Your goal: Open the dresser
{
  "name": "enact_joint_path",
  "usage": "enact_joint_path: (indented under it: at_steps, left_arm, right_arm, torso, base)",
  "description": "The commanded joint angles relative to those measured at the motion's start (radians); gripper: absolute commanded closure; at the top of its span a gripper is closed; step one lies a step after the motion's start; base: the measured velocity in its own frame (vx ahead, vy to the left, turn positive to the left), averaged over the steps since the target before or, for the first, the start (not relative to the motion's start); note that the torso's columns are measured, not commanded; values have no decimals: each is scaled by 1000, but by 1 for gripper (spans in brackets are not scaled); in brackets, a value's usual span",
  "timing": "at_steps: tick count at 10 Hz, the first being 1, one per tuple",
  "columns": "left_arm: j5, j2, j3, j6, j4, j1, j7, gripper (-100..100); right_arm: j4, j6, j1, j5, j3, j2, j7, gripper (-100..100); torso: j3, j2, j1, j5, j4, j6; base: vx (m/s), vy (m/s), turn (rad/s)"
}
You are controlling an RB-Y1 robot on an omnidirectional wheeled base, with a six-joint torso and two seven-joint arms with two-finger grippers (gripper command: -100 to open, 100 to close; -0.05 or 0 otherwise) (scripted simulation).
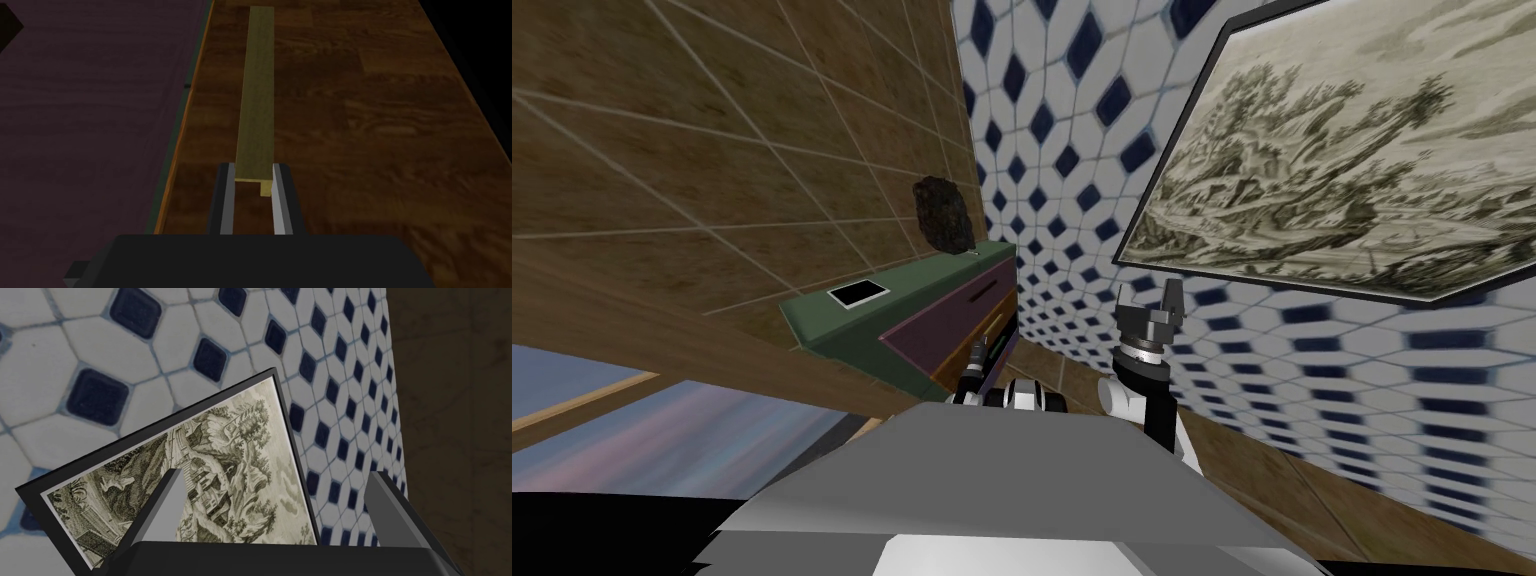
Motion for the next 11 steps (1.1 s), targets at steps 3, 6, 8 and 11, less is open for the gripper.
enact_joint_path:
  at_steps: [3,6,8,11]
  left_arm:
    - [-4,-15,-6,20,-10,3,-12,100]
    - [-8,-27,-12,28,-8,8,-22,100]
    - [-9,-33,-11,74,-54,-9,-26,-100]
    - [-9,-35,-10,130,-91,-26,-27,-100]
  right_arm:
    - [0,0,0,0,0,0,0,0]
    - [0,0,0,0,0,0,0,0]
    - [0,0,0,0,0,0,0,0]
    - [0,0,0,0,0,0,0,0]
  torso:
    - [-2,-1,5,-1,2,-2]
    - [-1,1,3,-2,3,-2]
    - [-1,-1,1,-1,2,-1]
    - [-2,-2,12,-1,5,-3]
  base:
    - [-70,-144,6]
    - [-59,-144,14]
    - [-79,-143,31]
    - [-39,26,15]
